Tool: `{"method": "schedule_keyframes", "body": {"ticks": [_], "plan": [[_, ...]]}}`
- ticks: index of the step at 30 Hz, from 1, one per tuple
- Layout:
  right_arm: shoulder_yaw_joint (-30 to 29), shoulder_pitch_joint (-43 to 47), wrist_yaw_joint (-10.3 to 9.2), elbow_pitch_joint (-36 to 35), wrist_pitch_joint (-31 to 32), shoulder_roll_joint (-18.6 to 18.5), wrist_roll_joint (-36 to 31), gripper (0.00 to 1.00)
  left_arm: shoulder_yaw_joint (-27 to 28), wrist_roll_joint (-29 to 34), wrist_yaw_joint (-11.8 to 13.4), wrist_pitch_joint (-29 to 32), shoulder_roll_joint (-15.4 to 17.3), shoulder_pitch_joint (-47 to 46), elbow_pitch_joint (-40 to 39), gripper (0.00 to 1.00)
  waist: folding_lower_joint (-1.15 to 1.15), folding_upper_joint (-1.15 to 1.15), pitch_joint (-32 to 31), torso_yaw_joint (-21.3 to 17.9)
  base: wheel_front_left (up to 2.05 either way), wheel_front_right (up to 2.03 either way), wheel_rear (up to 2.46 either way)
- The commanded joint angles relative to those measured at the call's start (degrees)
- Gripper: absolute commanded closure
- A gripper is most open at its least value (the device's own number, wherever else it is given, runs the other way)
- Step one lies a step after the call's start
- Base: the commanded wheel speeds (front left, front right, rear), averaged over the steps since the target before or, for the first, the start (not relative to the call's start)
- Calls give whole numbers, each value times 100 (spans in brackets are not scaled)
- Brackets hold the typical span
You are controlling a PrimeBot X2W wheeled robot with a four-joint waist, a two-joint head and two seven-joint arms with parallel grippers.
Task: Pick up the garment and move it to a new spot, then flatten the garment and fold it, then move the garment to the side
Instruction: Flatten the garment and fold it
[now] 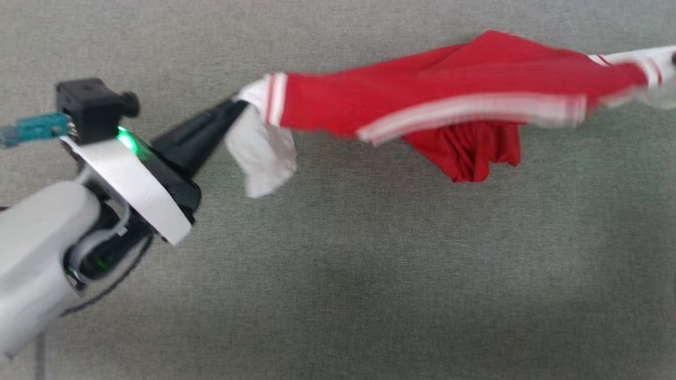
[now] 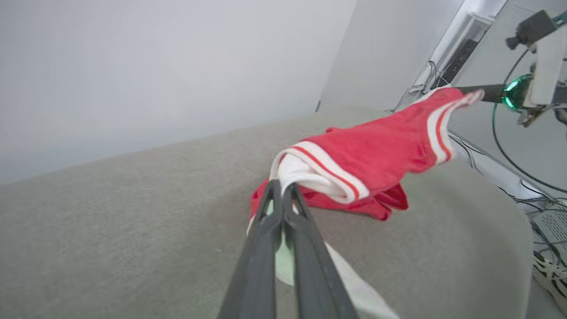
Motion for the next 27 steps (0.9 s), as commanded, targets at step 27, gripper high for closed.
{"method": "schedule_keyframes", "body": {"ticks": [27], "plan": [[-819,-5806,-2,4326,-3379,1373,-2655,100,1089,-809,17,70,-1944,-4278,3794,100,0,0,349,-198,0,0,0]]}}
